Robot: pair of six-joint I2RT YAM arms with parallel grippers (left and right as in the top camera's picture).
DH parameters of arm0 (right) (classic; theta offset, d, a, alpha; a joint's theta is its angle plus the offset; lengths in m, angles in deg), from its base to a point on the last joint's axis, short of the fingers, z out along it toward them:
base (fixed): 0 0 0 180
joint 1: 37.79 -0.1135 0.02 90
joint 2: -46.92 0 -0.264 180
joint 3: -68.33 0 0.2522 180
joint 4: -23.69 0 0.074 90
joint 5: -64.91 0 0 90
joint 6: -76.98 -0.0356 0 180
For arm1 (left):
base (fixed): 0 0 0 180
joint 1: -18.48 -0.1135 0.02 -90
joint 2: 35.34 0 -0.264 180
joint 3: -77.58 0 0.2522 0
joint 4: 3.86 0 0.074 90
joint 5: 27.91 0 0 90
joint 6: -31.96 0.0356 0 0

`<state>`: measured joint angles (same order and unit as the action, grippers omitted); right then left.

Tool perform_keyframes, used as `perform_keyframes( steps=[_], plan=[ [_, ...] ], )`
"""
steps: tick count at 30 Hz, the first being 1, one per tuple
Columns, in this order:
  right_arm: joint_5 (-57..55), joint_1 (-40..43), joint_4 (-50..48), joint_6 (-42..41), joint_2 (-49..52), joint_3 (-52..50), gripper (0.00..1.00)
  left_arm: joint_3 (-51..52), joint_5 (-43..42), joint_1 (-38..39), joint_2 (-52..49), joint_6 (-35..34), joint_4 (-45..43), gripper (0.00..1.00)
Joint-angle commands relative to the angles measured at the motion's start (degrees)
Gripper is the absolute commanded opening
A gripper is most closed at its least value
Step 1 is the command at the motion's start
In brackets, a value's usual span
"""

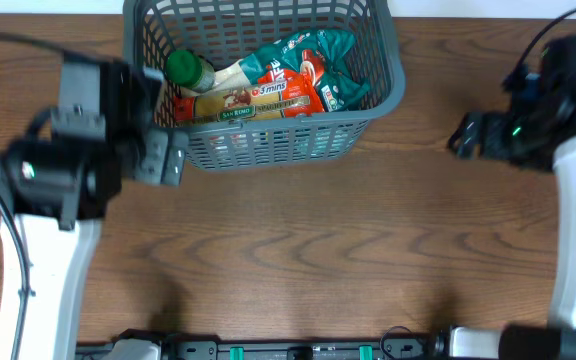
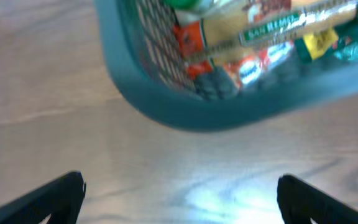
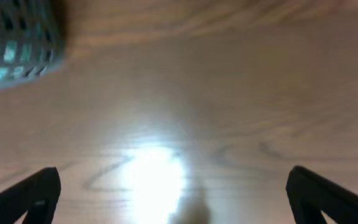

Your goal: Pack container

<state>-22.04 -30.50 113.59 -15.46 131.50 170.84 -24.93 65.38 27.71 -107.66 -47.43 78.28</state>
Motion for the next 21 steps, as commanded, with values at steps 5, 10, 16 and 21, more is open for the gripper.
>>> perform_keyframes(
  steps=[5, 10, 16, 21],
  plan=[
    [0.4, -7.0, -14.8, -4.8, -13.9, -25.6, 0.99, 22.3, -5.6, 0.2, 15.2, 2.0, -12.8, 0.99],
    [0.2, -10.5, -21.1, -6.1, -19.1, -36.5, 0.99, 35.1, -9.0, 0.2, 24.4, 1.5, -21.3, 0.98],
    [-0.2, -11.3, -24.2, -6.1, -20.6, -40.7, 0.99, 43.4, -9.1, 0.2, 32.5, 1.6, -26.9, 0.99],
    [-0.2, -11.3, -24.1, -6.1, -20.5, -40.8, 0.99, 43.7, -9.1, 0.2, 32.5, 1.6, -26.9, 0.99]
  ],
)
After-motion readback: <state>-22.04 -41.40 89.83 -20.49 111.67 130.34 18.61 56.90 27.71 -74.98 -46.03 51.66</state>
